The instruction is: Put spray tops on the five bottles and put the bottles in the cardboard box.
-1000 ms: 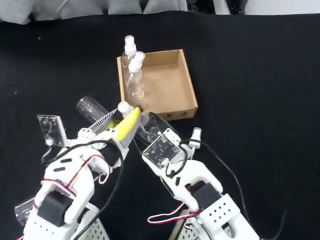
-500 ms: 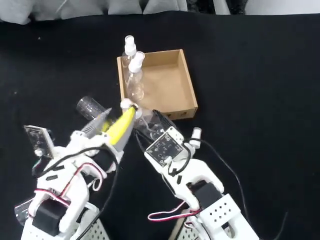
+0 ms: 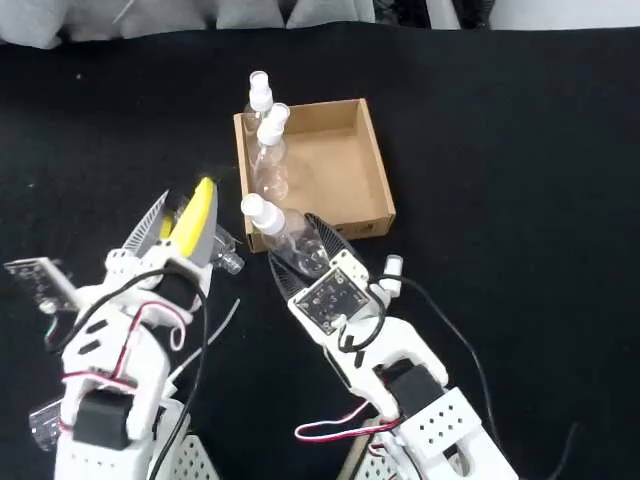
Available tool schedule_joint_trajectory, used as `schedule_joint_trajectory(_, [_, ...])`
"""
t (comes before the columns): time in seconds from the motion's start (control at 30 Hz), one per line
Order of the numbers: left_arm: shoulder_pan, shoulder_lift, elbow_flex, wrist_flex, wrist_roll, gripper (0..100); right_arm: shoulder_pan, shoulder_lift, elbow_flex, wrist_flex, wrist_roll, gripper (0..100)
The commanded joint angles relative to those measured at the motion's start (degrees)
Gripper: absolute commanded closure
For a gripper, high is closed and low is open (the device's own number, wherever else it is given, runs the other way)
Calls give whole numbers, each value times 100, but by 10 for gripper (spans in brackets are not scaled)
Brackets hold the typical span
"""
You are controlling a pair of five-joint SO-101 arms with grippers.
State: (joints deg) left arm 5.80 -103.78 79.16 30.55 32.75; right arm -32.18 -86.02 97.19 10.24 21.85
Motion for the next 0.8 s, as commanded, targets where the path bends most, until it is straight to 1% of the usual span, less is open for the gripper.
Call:
schedule_joint_trajectory(0.0, [-22, -26, 189, -571, 18, 815, -141, -136, -154, -202, -62, 921])
schedule_joint_trajectory(0.2, [48, -18, 321, -651, -26, 815, -246, -136, -163, -211, -62, 921])
schedule_joint_trajectory(0.37, [646, -9, 602, -651, -651, 819, -246, -136, -163, -202, -62, 921])
schedule_joint_trajectory(0.67, [1165, -9, 655, -624, -721, 819, -211, -136, -119, -202, -62, 921])
schedule_joint_trajectory(0.77, [1376, -53, 593, -334, -862, 819, -211, -136, -101, -193, -53, 921])
